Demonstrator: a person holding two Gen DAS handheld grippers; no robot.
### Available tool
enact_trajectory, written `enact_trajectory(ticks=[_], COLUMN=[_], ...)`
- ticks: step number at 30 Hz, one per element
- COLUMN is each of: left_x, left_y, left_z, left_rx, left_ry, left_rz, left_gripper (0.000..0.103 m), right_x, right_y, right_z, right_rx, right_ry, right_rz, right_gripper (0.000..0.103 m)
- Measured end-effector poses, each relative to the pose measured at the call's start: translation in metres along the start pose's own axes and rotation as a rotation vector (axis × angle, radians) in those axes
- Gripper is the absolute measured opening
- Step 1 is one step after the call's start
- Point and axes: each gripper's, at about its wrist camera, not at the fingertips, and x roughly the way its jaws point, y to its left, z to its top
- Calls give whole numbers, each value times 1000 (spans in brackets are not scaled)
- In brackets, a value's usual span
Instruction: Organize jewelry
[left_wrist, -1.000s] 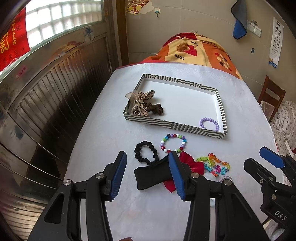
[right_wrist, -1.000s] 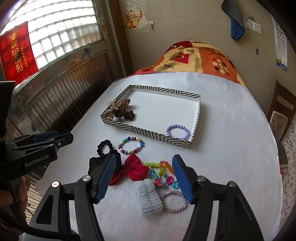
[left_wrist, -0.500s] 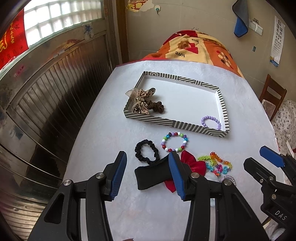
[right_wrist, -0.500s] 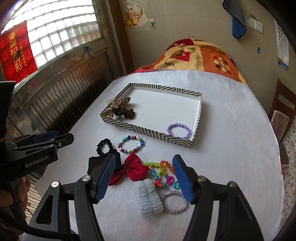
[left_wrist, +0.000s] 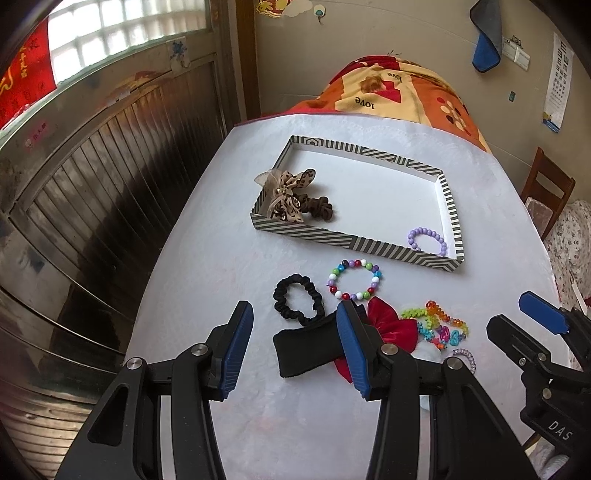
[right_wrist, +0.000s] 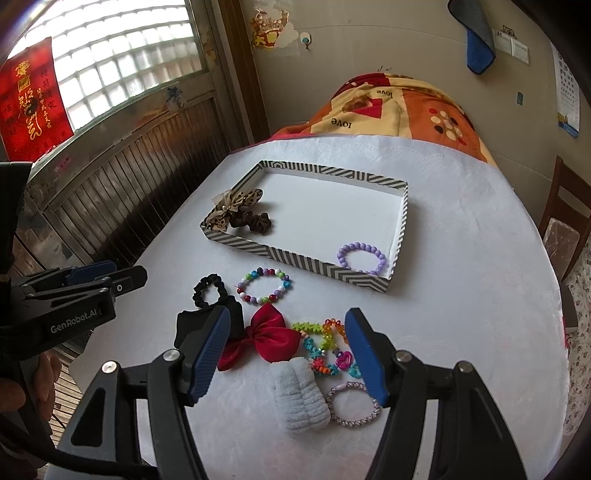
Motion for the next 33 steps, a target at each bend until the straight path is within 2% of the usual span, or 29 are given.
enact_trajectory(ticks=[24, 33], left_x=[5, 25], left_y=[9, 37], left_z=[-4, -16], left_rx=[-15, -85], left_ry=[15, 108], left_rz=[-16, -123], left_gripper=[37, 37], right_x=[3, 14], right_y=[-1, -11], right_z=[-1, -5], right_rx=[11, 37], right_ry=[13, 44], right_rz=[-11, -21], right_gripper=[69, 70])
